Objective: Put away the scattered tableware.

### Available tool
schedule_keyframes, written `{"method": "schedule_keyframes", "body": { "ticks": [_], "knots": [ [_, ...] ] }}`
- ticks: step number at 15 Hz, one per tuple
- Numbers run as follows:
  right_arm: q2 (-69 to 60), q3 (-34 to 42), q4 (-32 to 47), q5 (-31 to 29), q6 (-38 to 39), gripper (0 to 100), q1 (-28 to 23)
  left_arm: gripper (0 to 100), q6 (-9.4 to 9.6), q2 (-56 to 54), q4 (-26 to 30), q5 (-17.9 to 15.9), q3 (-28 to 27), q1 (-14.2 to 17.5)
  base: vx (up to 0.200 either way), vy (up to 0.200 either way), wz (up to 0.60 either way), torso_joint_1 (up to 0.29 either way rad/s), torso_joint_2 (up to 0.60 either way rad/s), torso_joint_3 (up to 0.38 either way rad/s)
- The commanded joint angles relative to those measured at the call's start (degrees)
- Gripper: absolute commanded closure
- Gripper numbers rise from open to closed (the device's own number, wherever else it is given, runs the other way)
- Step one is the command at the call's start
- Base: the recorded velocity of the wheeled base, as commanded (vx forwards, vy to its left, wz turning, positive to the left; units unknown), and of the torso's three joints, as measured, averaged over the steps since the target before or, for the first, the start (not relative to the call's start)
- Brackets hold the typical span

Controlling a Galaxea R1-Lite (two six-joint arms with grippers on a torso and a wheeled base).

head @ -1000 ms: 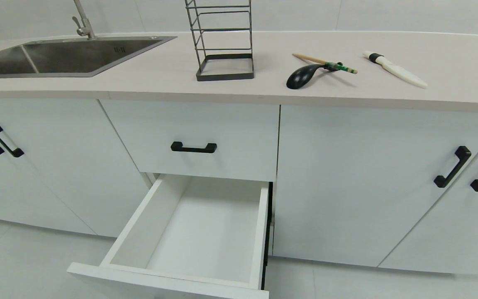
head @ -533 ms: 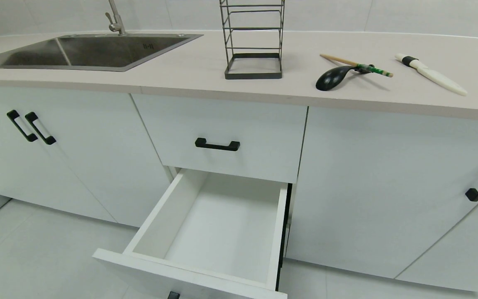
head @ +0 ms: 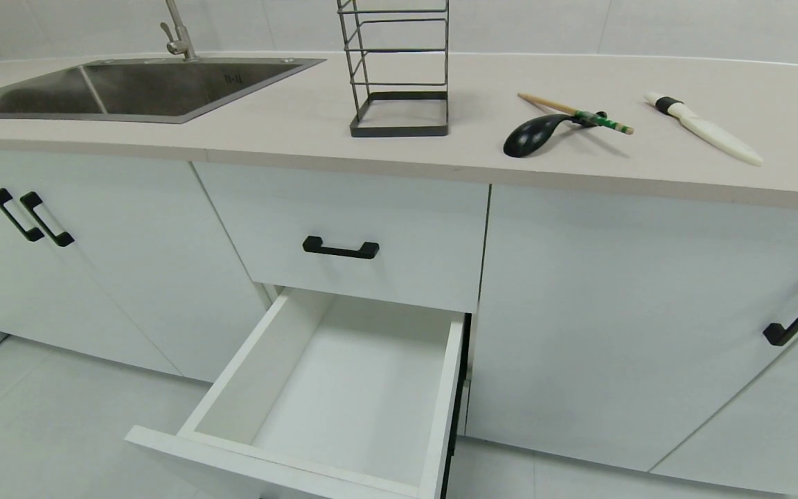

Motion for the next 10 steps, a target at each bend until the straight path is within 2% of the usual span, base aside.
{"method": "schedule_keyframes", "body": {
  "ticks": [1,6,10],
  "knots": [
    [0.0,0.0,0.0,0.02,-0.04,100,0.0,0,0.0,0.0,-0.02,-0.03,0.01,-0.04,0.0,0.0,0.0,0.0,0.0,0.0],
    [0.0,0.0,0.0,-0.07,-0.04,100,0.0,0,-0.62,0.0,-0.02,0.14,0.01,-0.04,0.2,0.0,0.0,0.003,0.0,0.002],
    [0.0,0.0,0.0,-0.07,-0.04,100,0.0,0,-0.62,0.0,-0.02,0.14,0.01,-0.04,0.0,0.0,0.0,0.0,0.0,0.0]
  ]
}}
